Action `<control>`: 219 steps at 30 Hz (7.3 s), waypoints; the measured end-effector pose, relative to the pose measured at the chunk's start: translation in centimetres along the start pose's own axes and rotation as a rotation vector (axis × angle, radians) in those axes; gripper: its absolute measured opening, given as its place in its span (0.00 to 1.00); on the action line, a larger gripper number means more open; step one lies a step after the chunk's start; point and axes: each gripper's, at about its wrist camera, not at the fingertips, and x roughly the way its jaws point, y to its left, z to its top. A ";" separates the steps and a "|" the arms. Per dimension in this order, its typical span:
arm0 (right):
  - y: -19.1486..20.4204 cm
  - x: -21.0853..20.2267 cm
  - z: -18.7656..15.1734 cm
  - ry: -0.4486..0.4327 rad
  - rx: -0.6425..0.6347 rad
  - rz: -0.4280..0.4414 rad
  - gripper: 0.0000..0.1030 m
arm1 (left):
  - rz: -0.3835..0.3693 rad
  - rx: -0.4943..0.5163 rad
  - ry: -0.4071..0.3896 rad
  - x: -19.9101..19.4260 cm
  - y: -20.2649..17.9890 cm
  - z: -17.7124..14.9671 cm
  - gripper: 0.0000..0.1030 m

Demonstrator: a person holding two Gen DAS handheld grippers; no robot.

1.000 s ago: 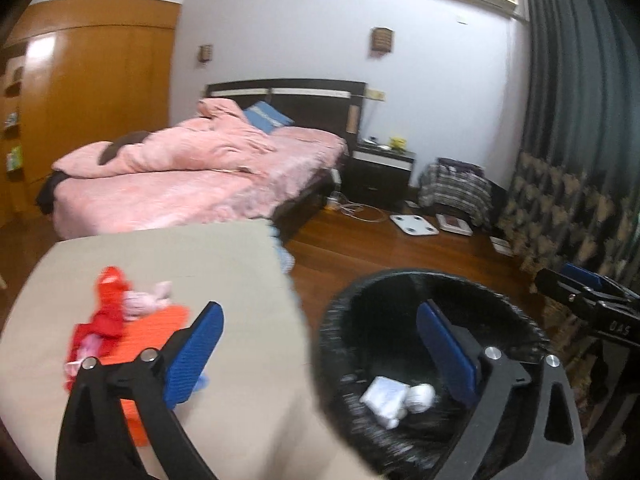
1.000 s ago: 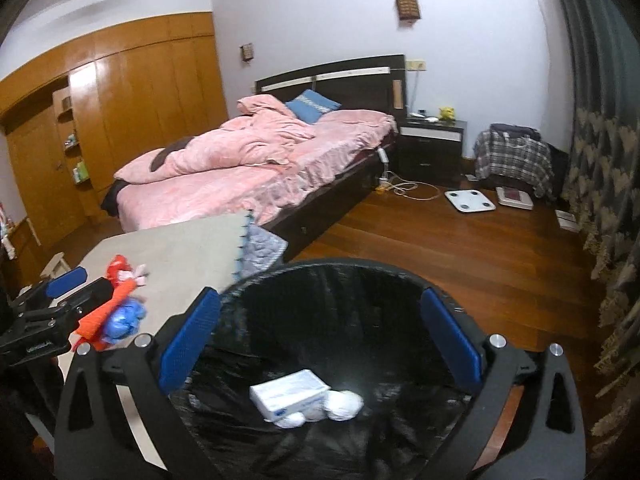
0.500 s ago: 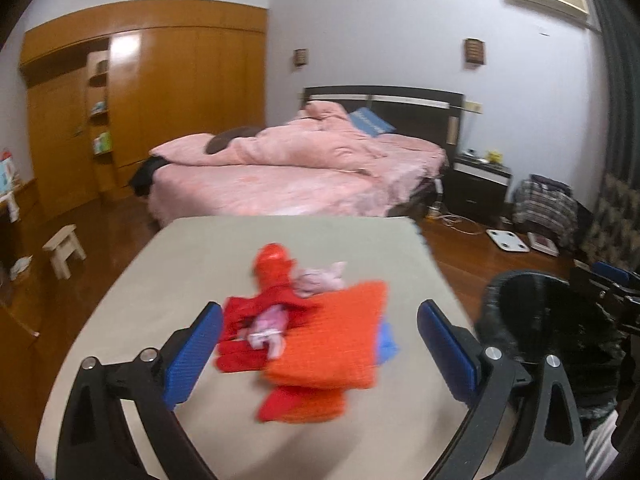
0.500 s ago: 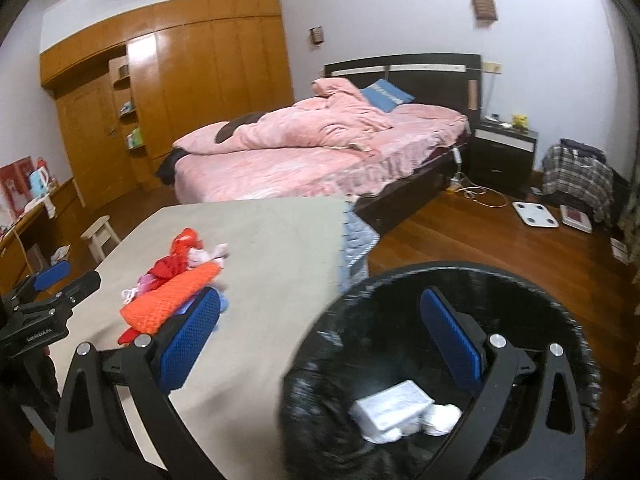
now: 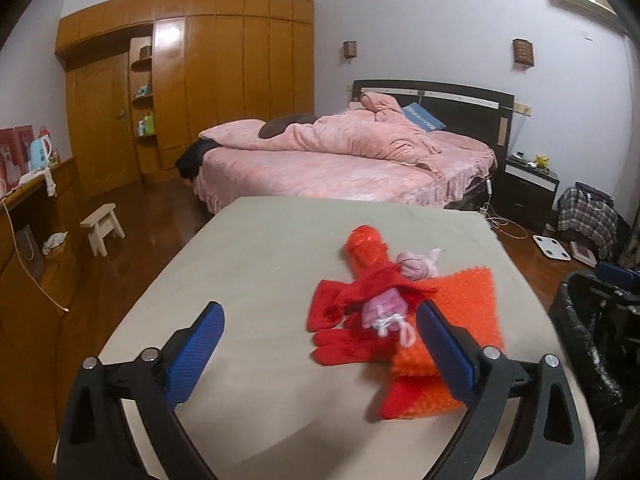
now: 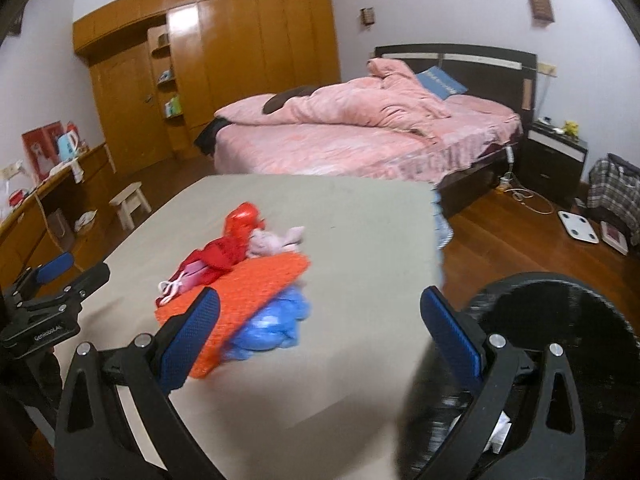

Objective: Collect trash
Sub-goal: 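Move both grippers back toward the remaining trash on the table, then grasp the orange mesh pad with right gripper while left gripper grasps pink packet, then carry the pad and packet over the bin and open both grippers, then move both grippers back to the red gloves and blue bag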

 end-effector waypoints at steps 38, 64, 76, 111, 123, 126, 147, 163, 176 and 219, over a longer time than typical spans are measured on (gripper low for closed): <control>4.1 4.2 -2.2 0.197 -0.032 0.178 0.08 | -0.007 -0.016 0.054 1.4 2.2 -1.8 0.90; 3.9 5.4 -2.1 0.260 0.056 0.254 0.12 | -0.003 -0.036 0.058 2.0 2.8 -2.1 0.90; -0.2 4.1 -0.3 0.197 0.067 0.159 0.12 | -0.054 -0.027 0.054 3.1 0.6 -1.0 0.87; -0.7 -0.1 2.5 0.095 0.064 0.227 0.12 | -0.237 -0.012 0.019 0.6 -3.7 3.4 0.08; -3.5 -5.2 2.5 0.040 0.076 0.168 0.12 | -0.268 0.017 -0.036 -2.7 -7.0 4.9 0.08; -4.7 -6.4 2.1 0.034 0.083 0.139 0.12 | -0.292 0.024 -0.035 -2.9 -8.7 4.9 0.08; -15.6 -12.6 -2.5 0.026 0.187 -0.097 0.12 | -0.527 0.165 -0.008 -3.2 -23.9 3.1 0.08; -21.9 -14.2 -6.7 0.064 0.285 -0.224 0.14 | -0.666 0.255 0.061 -1.6 -32.6 1.0 0.09; -23.2 -14.1 -8.3 0.090 0.316 -0.311 0.86 | -0.644 0.256 0.071 -1.4 -31.0 0.8 0.66; -0.4 2.9 -1.4 0.074 -0.006 0.012 0.93 | -0.048 -0.005 0.050 1.9 -1.2 -1.5 0.87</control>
